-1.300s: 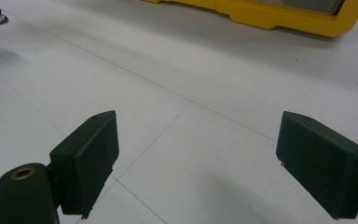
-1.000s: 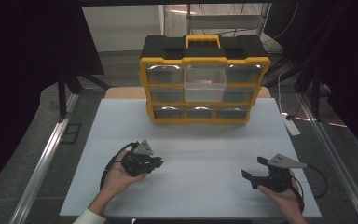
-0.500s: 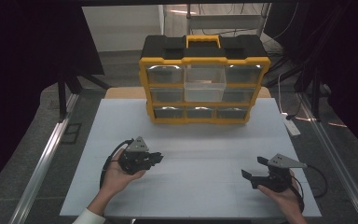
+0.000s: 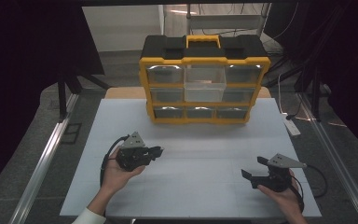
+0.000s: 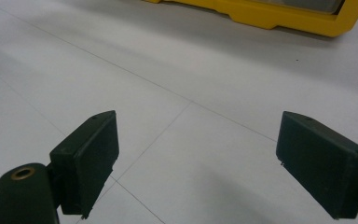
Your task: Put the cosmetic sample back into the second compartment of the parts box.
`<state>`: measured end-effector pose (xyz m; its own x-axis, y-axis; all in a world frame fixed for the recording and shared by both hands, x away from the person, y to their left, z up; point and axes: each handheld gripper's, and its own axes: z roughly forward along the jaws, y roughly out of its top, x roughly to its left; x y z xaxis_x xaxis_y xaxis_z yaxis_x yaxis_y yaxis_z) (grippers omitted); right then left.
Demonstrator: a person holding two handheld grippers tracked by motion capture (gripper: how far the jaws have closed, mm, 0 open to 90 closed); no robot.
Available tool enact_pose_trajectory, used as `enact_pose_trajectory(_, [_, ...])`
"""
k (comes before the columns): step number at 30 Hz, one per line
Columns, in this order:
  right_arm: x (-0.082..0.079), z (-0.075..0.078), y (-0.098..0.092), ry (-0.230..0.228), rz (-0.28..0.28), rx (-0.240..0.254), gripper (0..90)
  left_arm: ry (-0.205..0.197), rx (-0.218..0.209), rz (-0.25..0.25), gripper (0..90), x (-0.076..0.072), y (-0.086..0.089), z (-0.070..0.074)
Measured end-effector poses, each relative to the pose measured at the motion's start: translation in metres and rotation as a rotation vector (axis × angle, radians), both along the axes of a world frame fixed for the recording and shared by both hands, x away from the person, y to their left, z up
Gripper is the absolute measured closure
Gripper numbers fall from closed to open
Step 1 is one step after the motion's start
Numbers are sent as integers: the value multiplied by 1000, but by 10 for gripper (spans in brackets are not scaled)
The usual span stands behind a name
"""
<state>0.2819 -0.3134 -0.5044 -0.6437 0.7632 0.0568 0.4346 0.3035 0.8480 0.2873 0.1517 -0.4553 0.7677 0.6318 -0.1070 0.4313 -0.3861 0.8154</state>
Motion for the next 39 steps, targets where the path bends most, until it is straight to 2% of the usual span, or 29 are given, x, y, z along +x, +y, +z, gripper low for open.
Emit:
enact_pose_trajectory(3, [0,0,0,1,-1,-1,133,-7,-11,3,808,0,0,2])
enact_pose_trajectory(10, [0,0,0,-1,-4,-7,134,-30,-66,18,808,2,3,9])
enact_pose_trajectory(13, [1,0,0,0,-5,-6,134,-38,-72,23,808,2,4,12])
enact_pose_trajectory(19, [0,0,0,1,-4,-2,135,-56,-116,20,808,5,3,23])
enact_pose_trajectory(28, [1,0,-1,3,-5,0,135,-68,-152,14,808,11,1,30])
enact_pose_trajectory(34, [0,0,-1,2,-10,-1,136,-82,-160,8,808,13,2,33])
enact_pose_trajectory(39, [0,0,-1,2,-15,-2,137,-97,-195,10,808,17,4,45])
